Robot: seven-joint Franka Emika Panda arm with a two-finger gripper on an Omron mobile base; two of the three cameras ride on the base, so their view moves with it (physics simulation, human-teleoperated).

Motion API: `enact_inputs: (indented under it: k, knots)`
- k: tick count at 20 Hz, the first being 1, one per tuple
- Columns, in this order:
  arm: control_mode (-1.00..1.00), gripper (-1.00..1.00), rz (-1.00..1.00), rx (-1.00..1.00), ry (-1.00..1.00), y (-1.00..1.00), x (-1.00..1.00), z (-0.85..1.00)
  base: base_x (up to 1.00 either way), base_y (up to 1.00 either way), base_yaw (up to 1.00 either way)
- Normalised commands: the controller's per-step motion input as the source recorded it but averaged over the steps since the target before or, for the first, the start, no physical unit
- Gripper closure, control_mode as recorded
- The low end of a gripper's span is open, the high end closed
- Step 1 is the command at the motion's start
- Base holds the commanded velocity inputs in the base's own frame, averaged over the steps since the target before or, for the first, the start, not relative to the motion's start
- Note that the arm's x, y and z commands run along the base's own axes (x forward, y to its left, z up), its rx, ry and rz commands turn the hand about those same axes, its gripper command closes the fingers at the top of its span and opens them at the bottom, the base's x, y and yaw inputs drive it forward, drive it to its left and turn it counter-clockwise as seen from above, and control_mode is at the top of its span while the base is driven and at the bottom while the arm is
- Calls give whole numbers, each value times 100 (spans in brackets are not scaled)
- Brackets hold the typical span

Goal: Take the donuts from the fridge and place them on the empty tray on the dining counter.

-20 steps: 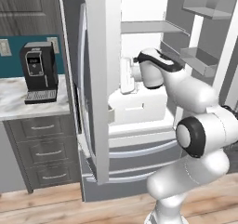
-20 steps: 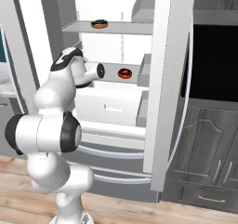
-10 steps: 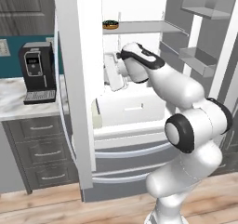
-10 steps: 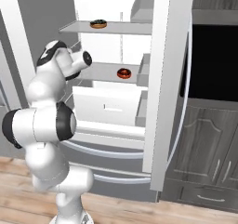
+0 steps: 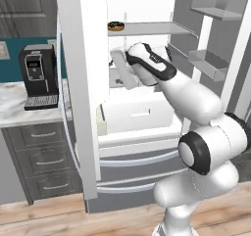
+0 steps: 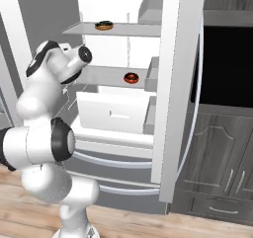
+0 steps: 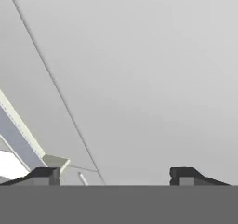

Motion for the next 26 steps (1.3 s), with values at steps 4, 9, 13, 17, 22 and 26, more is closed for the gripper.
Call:
enact_inputs:
  k: [4,9,13,17,22,26]
  knots:
    - [-100,-100,-15,-1,-30,-41,-63,42,0,0,0]
    - [-100,-100,-34,-2,19,-55,-63,75,0,0,0]
    - [-100,-100,-35,-7,37,-44,-33,100,0,0,0]
    - [-100,-100,-21,-9,40,-39,-43,59,0,0,0]
    - [-100,-100,-4,-5,20,-52,-90,-35,0,0,0]
    - [-100,-100,0,0,9,-46,-83,-58,0,0,0]
